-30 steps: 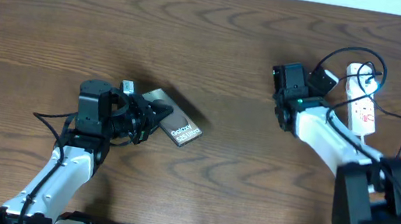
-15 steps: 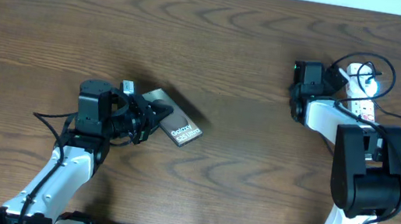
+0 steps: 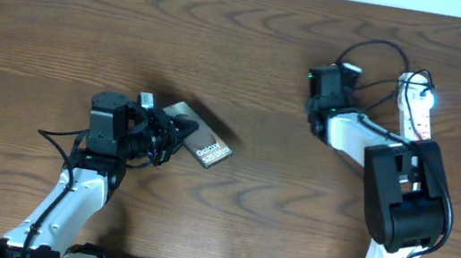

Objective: Plug charger to phone and switch on socket
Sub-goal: 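Lower the right gripper and grasp the black cable near its plug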

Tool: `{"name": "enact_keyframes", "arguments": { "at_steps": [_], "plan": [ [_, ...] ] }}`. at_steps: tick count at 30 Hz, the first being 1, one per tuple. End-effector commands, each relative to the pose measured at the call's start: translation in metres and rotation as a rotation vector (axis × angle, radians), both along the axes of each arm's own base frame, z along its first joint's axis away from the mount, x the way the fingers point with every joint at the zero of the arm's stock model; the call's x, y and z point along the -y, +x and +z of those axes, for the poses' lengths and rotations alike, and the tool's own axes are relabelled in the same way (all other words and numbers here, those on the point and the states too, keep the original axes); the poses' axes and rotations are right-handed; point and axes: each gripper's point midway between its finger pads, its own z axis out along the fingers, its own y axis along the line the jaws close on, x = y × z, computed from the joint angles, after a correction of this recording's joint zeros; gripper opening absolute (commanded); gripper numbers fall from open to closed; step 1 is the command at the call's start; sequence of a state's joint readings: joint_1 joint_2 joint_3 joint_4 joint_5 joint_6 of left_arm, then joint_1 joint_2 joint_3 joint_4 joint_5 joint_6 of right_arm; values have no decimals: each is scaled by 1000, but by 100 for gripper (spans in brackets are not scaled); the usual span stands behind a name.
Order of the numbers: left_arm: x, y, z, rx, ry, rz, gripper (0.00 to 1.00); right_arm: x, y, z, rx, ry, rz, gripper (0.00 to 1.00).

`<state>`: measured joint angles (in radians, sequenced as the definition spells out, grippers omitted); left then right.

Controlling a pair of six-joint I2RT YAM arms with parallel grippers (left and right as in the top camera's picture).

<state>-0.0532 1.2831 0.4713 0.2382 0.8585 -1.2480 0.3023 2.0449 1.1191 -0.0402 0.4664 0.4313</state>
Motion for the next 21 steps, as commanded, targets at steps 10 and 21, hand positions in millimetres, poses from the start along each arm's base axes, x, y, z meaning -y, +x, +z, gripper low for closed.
{"name": "enact_keyframes", "arguments": {
  "at_steps": [10,21],
  "plan": [
    [1,3,9,40,-5,-19,8,-104,-77,17,-218,-51,446,1],
    [1,3,9,40,-4,-18,7,-87,-179,27,-600,42,451,1]
  ]
}}
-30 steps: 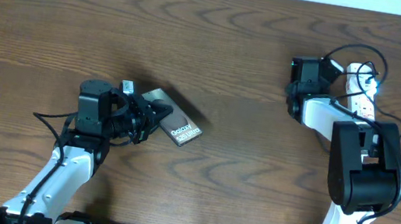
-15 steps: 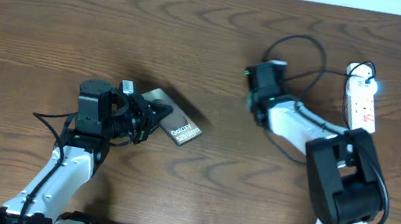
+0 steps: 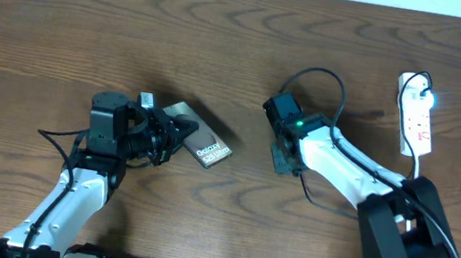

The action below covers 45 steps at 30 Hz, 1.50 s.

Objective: Plug charger to phone and switch on socket
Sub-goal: 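Lower the right gripper and grasp the black cable near its plug, then carry the USB-C plug toward the phone's bottom port with right gripper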

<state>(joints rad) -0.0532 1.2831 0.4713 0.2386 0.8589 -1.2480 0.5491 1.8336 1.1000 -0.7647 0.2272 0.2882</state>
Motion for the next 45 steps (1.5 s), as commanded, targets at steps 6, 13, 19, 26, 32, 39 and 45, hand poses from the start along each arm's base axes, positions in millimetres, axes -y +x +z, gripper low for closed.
{"name": "enact_keyframes", "arguments": {
  "at_steps": [6,13,19,26,32,39,45],
  "plan": [
    [1,3,9,40,-4,-18,8,-24,5,75,154,236,-30,93],
    [1,3,9,40,-4,-18,8,6,62,105,469,228,-353,99],
    [1,3,9,40,-5,-19,7,50,69,59,443,177,-734,99],
    [1,3,9,39,-5,-18,8,91,71,20,457,78,-984,99],
    [1,3,9,39,-5,-18,8,115,68,-16,453,26,-1153,99],
    [1,3,9,38,-5,-18,8,134,78,-48,461,20,-1223,93],
    [1,3,9,38,-5,-17,8,121,103,-61,433,102,-1060,37]
  ]
}}
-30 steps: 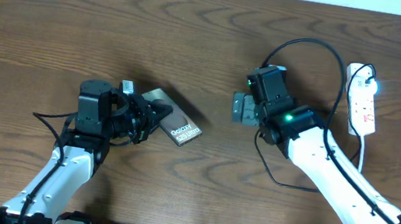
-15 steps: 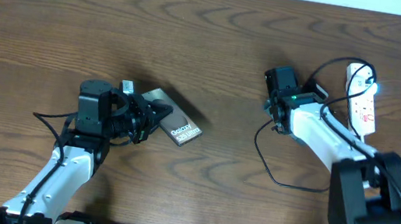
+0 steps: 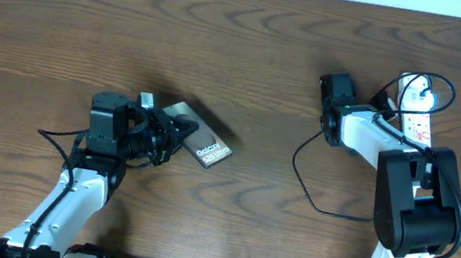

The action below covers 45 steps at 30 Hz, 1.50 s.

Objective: Plug charger to phone and switch on socket
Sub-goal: 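Carry the USB-C plug toward the phone's bottom port with right gripper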

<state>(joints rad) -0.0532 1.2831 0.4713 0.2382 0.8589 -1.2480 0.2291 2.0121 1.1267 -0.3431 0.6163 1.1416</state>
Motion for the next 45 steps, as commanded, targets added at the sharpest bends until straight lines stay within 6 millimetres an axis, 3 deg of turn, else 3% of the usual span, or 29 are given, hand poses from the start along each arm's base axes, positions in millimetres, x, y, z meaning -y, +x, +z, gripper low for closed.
{"name": "enact_keyframes", "arguments": {
  "at_steps": [1,4,7,11,12,15,18,19,22,26,29,33,36,45],
  "plan": [
    [1,3,9,39,-4,-18,7,-26,-14,-52,-161,127,165,27],
    [1,3,9,39,-5,-17,7,-44,-11,-54,-182,154,272,3],
    [1,3,9,39,-4,-18,8,-74,-7,-56,-211,195,467,1],
    [1,3,9,39,-4,-18,8,-137,-7,-53,-230,258,910,1],
    [1,3,9,39,-5,-18,8,-168,-20,-51,-249,300,1135,1],
    [1,3,9,40,-4,-18,7,-194,-56,-51,-337,378,1328,1],
    [1,3,9,40,-4,-18,7,-191,-81,-58,-456,366,1339,8],
    [1,3,9,43,-2,-19,8,-180,-88,-62,-517,315,1315,20],
    [1,3,9,46,0,-20,7,-164,-88,-59,-575,249,1252,37],
    [1,3,9,53,5,-25,8,-167,-78,-40,-586,248,1232,57],
    [1,3,9,60,10,-28,8,-175,-68,-22,-580,243,1243,57],
    [1,3,9,60,10,-28,8,-182,-72,-14,-607,228,1223,58],
    [0,4,9,60,13,-24,7,-182,-73,-17,-613,175,1172,54],
    [0,4,9,59,13,-23,8,-172,-47,-12,-500,46,978,33]
  ]
}}
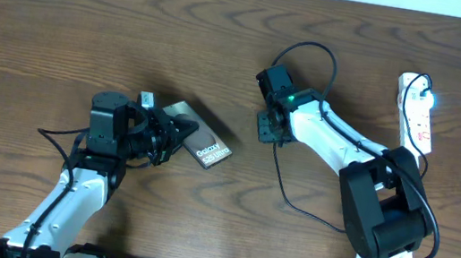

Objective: Plug charger to phone and switch on socket
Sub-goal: 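Carry the USB-C plug toward the phone's bottom port with right gripper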

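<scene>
The dark phone (203,141), with a "Galaxy" label on it, lies left of the table's middle. My left gripper (177,132) is shut on the phone's left edge. Right of the phone, a short gap away, my right gripper (265,131) points down at the table, shut on the end of the black charger cable (281,186). The plug itself is hidden in the fingers. From there the cable trails toward the front right. The white power strip (415,114) lies at the far right.
The right arm's own black wire (316,48) loops above its wrist. A white cord (416,80) curls at the strip's far end. The brown wooden table (92,19) shows bare wood at the back left.
My right gripper has moved left from beside the power strip to the table's middle, just right of the phone, with the cable end in it. The left arm and phone are unmoved.
The left gripper held the phone in the same spot throughout. The right gripper was first near the power strip, then mid-table near the phone, then back beside the strip with the cable trailing. Now it is mid-table again, close to the phone.
</scene>
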Tool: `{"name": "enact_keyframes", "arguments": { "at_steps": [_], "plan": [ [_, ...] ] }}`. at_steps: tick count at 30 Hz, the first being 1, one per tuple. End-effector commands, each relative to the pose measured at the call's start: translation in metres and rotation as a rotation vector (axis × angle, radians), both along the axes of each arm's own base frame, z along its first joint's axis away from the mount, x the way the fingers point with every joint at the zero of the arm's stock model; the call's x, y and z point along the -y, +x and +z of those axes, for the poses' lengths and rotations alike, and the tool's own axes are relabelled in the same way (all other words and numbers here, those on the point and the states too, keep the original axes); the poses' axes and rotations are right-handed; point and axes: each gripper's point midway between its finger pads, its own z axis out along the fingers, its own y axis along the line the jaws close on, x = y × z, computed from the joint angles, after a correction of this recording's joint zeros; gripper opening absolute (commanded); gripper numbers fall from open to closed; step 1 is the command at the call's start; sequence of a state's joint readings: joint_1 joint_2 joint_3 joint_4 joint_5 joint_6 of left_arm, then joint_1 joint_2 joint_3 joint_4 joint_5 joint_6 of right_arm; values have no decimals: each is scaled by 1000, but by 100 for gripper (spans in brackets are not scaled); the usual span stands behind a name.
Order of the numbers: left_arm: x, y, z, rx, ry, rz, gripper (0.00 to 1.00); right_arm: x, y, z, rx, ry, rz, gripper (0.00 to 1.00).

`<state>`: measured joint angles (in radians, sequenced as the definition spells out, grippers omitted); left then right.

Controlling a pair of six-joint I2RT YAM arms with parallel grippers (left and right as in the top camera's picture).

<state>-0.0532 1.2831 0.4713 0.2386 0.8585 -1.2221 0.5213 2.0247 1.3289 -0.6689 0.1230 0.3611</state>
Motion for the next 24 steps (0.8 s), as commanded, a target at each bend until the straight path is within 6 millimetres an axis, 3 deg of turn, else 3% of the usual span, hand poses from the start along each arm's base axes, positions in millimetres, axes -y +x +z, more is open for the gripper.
{"name": "enact_keyframes", "arguments": {
  "at_steps": [1,11,16,19,22,24],
  "plan": [
    [0,4,9,39,0,-12,8,20,4,-14,19,-67,-142,32],
    [1,3,9,39,-5,-19,8,15,10,-22,28,-39,-163,24],
    [1,3,9,39,-7,-21,7,9,1,-36,-31,-11,-153,2],
    [1,3,9,39,-7,-21,7,4,-3,-38,-55,16,-147,1],
    [1,3,10,39,-8,-22,7,-4,-5,-31,-74,70,-140,1],
    [3,3,13,57,-17,-34,7,-9,-11,-12,-105,143,-131,1]
  ]
}}
